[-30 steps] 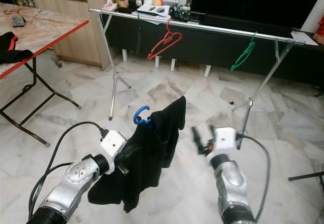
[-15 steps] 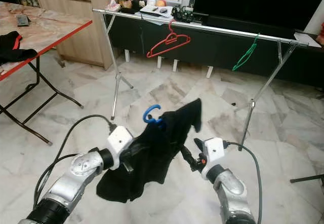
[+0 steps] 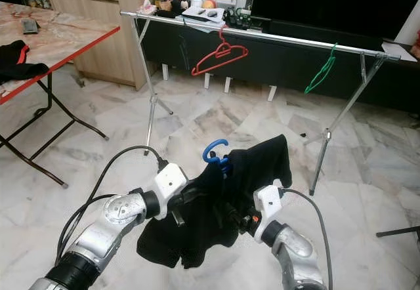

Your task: Hang hanger

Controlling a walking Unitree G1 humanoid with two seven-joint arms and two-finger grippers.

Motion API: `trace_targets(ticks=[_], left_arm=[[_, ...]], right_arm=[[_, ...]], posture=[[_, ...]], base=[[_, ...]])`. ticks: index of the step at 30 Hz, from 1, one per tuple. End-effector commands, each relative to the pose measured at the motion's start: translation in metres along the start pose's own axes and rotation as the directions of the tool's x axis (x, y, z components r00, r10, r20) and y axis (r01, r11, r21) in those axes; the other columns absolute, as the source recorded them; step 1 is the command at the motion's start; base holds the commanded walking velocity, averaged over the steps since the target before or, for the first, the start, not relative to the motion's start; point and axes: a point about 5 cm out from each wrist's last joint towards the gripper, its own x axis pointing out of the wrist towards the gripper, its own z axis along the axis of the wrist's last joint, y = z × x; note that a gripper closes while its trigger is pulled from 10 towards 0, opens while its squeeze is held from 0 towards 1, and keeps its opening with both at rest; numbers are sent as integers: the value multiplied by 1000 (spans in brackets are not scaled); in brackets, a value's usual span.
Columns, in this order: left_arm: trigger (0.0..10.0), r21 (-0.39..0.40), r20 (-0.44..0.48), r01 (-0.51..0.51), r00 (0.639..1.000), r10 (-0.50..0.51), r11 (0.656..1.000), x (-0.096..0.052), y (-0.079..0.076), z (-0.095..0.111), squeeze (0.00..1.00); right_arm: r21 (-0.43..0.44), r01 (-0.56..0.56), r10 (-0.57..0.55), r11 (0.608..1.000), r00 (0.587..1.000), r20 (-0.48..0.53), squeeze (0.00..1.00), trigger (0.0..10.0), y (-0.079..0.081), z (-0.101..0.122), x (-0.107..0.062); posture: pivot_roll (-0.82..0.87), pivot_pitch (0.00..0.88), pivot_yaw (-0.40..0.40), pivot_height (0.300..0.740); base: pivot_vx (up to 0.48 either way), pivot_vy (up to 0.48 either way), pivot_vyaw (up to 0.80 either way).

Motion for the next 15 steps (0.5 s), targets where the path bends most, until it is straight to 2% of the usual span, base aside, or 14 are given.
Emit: trace_targets(ticks=[1,7,10,15], left_arm=[[10000,54,49,19,999,-22,998,6,0,17,0],[10000,55,37,27,999,-29,998,4,-2,14,0],[10000,53,37,31,999,-33,998,5,-4,15,0],[10000,53,42,39,998,-41,998,8,-7,17,0]], right_arm=[[-2,46,-46,999,999,-3,0,10000,-6,0,-3],[50,97,-99,994,995,28,0,10000,-8,2,1],[66,58,-60,996,998,24,0,10000,-5,2,4],[94,-71,69,993,997,19,0,10000,6,-1,8]], posture=[[74,49,-74,740],[79,49,-74,740],[84,47,-77,740],[78,46,-79,740]], base=[[0,0,0],[0,0,0],[0,0,0],[0,0,0]])
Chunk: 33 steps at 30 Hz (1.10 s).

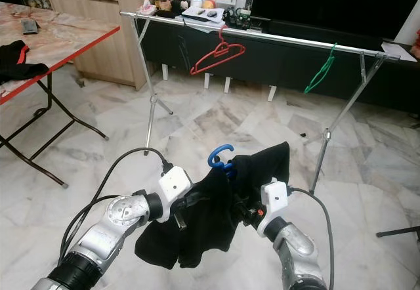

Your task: Hang hanger

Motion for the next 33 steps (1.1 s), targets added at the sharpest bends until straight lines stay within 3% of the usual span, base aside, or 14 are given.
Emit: trace_targets(ticks=[1,7,15,26,27,28,33], left_arm=[[10000,32,61,17,998,-19,999,6,-2,17,0],[10000,40,62,32,997,-34,999,9,-6,19,0],[10000,41,57,43,997,-45,998,8,-10,17,0],[10000,43,51,43,998,-45,998,8,-10,16,0],[10000,44,49,42,998,-44,998,8,-9,16,0],[10000,45,47,41,998,-43,998,8,-9,16,0],[10000,50,41,38,998,-40,998,7,-9,15,0]], right_arm=[[19,-32,33,999,999,-4,0,10000,3,-2,0],[-10,7,-6,1000,1000,24,0,10000,-1,5,2],[-36,174,-170,984,981,90,0,10000,-15,22,4],[-48,216,-213,975,975,70,0,10000,-18,21,2],[-75,228,-225,971,973,49,0,4510,-19,19,1],[-67,230,-227,971,973,51,0,0,-19,18,0],[-62,249,-246,967,968,52,0,0,-20,17,-1]], posture=[[78,46,-79,740],[81,43,-83,740],[83,42,-86,740],[81,41,-87,740],[80,41,-88,740],[81,41,-88,740],[83,42,-89,740]], base=[[0,0,0],[0,0,0],[0,0,0],[0,0,0],[0,0,0],[0,0,0],[0,0,0]])
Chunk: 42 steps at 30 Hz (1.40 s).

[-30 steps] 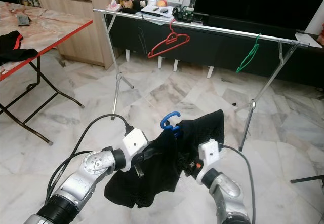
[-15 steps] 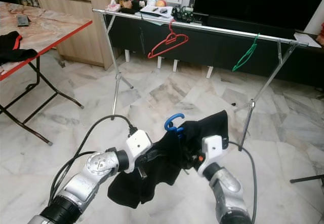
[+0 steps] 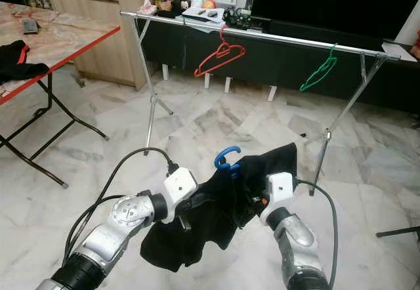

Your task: Hang hanger

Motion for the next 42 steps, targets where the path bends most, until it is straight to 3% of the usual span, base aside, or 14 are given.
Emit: trace_targets(ticks=[1,20,32,37,40,42], left_arm=[[10000,39,33,15,999,-16,999,2,-2,9,0],[10000,48,12,-2,1000,1,999,-6,4,6,0],[10000,50,-25,-3,1000,4,999,-24,7,-2,0],[10000,69,-104,42,994,-35,997,-37,7,-13,0],[10000,114,-222,98,972,-71,989,-51,6,-29,0],[10000,132,-251,105,965,-69,986,-56,8,-34,0]], right_arm=[[-12,29,-29,1000,1000,-7,0,0,-5,0,-2],[-20,58,-59,998,998,-8,0,0,-7,1,-2],[-31,94,-94,995,995,-14,0,0,-13,2,-4],[-49,104,-105,993,994,-19,0,0,-17,3,-6],[-62,105,-107,993,994,-27,0,0,-19,4,-7],[-69,103,-106,992,994,-32,0,0,-20,4,-8]], posture=[[83,43,-89,740],[84,43,-89,740],[89,45,-88,740],[88,45,-88,740],[85,46,-88,740],[85,46,-88,740]], base=[[0,0,0],[0,0,0],[0,0,0],[0,0,0],[0,0,0],[0,0,0]])
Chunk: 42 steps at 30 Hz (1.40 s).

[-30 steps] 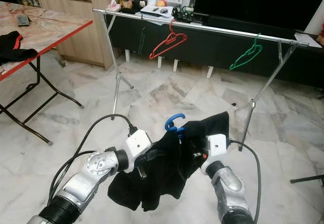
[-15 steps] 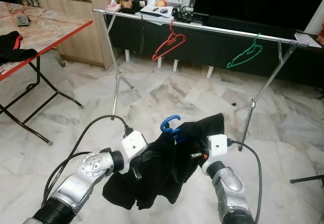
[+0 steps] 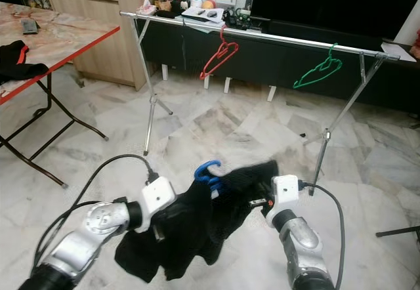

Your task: Hang hanger

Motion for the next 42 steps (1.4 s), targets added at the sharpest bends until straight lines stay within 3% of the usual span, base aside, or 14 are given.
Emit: trace_targets(ticks=[1,6,11,13,14,19,20,22,25,29,33,34,35,42], left_arm=[[10000,47,-24,25,999,-24,999,-1,-2,-1,0],[10000,114,-153,148,980,-130,982,-22,-7,-23,0],[10000,119,-45,179,984,-174,977,-46,-1,-17,0],[10000,118,-39,205,979,-202,972,-50,-1,-16,0],[10000,136,-99,226,972,-214,965,-55,0,-20,0],[10000,151,-161,213,969,-188,965,-56,4,-27,0],[10000,142,-152,194,973,-172,971,-54,5,-27,0],[10000,109,-124,114,987,-100,988,-47,10,-25,0],[10000,48,-106,-73,991,77,996,-35,26,-25,0],[10000,-45,-73,-181,981,177,983,-23,33,-19,0],[10000,-73,-45,-188,982,185,980,-15,31,-14,0],[10000,-79,-31,-192,981,190,978,-12,31,-11,0],[10000,-82,-20,-192,981,191,978,-11,31,-9,0],[10000,-81,101,-188,976,195,979,-2,40,18,0]], right_arm=[[-23,3,-3,1000,1000,1,0,0,-3,4,1],[-41,-8,7,999,1000,-14,0,0,-5,4,0],[-68,-63,58,996,996,-63,0,0,-1,-3,-2],[-73,-73,67,995,995,-75,0,0,0,-5,-2],[-77,-88,81,993,992,-92,0,0,1,-8,-2],[-79,-99,90,992,990,-112,0,0,4,-11,-2],[-78,-98,89,992,990,-114,0,863,5,-12,-2],[-76,-99,90,992,989,-116,0,10000,7,-13,-1],[-61,-103,97,993,991,-97,0,10000,11,-13,0],[24,-62,62,998,998,19,0,10000,8,0,2],[36,-88,86,995,995,47,0,10000,8,5,3],[33,-109,108,994,993,42,416,10000,10,4,2],[28,-118,116,993,992,38,1000,10000,10,2,1],[78,-137,134,987,990,41,1000,10000,13,-8,-4]], posture=[[83,46,-91,740],[84,45,-93,740],[88,44,-96,740],[93,44,-101,740],[96,44,-102,740],[98,38,-99,740],[98,38,-99,740],[98,38,-99,740],[94,37,-102,740],[82,42,-96,740],[75,45,-94,740],[74,46,-94,740],[74,46,-94,740],[78,49,-96,740]], base=[[0,0,0],[0,0,0],[0,0,0],[0,0,0],[0,0,0],[0,0,0],[0,0,0],[0,0,0],[0,0,0],[0,0,0],[0,0,0],[0,0,0],[0,0,0],[0,0,0]])
